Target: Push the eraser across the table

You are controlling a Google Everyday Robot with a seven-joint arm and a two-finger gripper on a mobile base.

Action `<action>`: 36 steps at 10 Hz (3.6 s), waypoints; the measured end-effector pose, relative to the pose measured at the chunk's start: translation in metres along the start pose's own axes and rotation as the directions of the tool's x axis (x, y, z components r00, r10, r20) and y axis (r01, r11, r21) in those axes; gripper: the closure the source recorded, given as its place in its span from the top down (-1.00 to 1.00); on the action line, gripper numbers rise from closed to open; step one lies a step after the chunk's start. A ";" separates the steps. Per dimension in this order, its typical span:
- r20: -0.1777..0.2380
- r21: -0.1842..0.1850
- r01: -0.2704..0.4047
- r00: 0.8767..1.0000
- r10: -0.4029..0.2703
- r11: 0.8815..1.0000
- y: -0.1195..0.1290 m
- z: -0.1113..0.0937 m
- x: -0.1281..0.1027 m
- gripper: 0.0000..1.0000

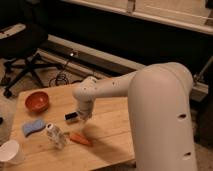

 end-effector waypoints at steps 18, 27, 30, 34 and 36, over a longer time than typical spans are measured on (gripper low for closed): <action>-0.010 0.102 0.057 0.998 -0.057 0.993 -0.051 0.017 -0.071 -1.00; 0.001 0.069 0.060 0.998 -0.060 0.996 -0.018 0.007 -0.054 -1.00; 0.002 0.072 0.084 0.996 -0.084 0.994 -0.016 0.018 -0.061 -1.00; -0.039 0.078 0.078 0.996 -0.075 0.994 -0.036 0.039 -0.057 -1.00; -0.058 0.078 0.068 0.996 -0.063 0.995 -0.046 0.045 -0.056 -1.00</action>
